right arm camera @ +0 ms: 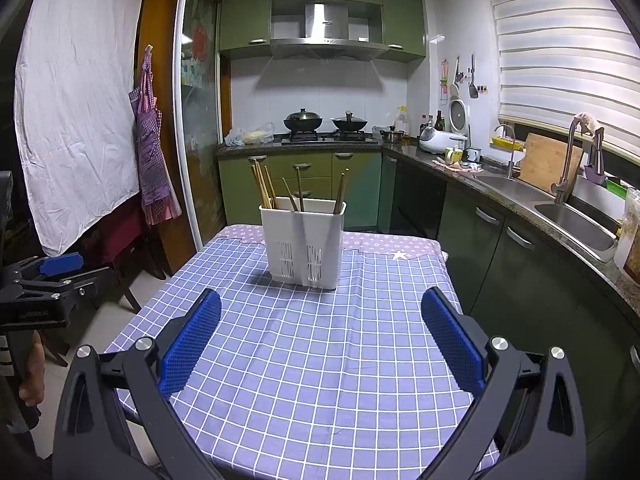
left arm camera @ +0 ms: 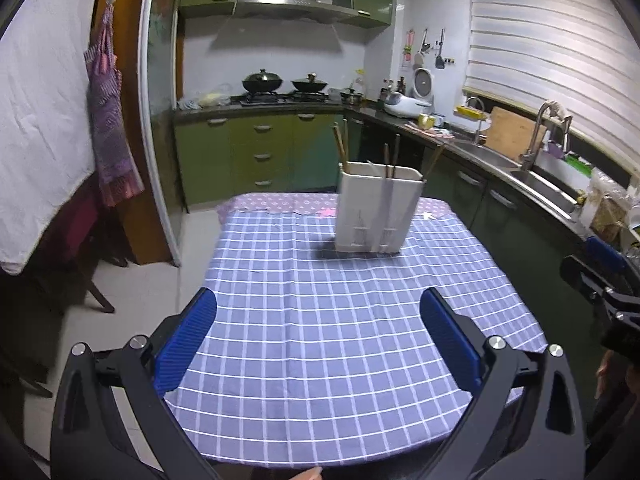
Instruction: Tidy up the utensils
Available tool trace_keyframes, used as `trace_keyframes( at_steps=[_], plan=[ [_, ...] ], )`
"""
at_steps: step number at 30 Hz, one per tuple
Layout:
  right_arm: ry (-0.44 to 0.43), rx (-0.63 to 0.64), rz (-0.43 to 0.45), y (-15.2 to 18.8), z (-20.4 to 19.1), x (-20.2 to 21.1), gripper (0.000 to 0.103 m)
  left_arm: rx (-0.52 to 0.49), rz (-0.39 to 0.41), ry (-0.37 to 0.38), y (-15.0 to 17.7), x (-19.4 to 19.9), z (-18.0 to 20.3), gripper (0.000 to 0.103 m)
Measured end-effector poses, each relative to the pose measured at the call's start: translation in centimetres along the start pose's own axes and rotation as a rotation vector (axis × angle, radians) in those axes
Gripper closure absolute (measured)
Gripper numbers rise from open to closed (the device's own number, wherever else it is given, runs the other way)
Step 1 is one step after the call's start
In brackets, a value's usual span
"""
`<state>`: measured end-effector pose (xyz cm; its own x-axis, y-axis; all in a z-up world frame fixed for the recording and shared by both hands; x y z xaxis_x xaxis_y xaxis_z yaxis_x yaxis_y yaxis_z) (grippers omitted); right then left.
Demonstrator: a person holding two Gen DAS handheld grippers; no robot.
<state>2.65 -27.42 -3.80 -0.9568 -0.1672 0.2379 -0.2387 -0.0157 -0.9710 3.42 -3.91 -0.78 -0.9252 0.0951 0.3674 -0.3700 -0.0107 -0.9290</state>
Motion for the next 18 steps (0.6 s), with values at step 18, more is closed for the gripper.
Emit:
trace_keyframes(
  at_steps=[18],
  plan=[
    [-0.007, 0.005, -0.022, 0.45, 0.06, -0.63, 0.004, -0.016, -0.013, 0.020, 0.22, -0.10, -0.08, 0.006]
  ],
)
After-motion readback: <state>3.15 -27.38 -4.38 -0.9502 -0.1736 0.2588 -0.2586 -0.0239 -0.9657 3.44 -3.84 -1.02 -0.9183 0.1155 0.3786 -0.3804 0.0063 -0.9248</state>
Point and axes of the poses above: each gripper's, at about its wrist camera, not at the fingertips, and x roughly against the way its jaws point, z to its right, y to its underside, the point moved 5 cm from there along -x, roughly the way its jaws point, and after that the axes turned 13 degrees about z, right-handed, at the moved point
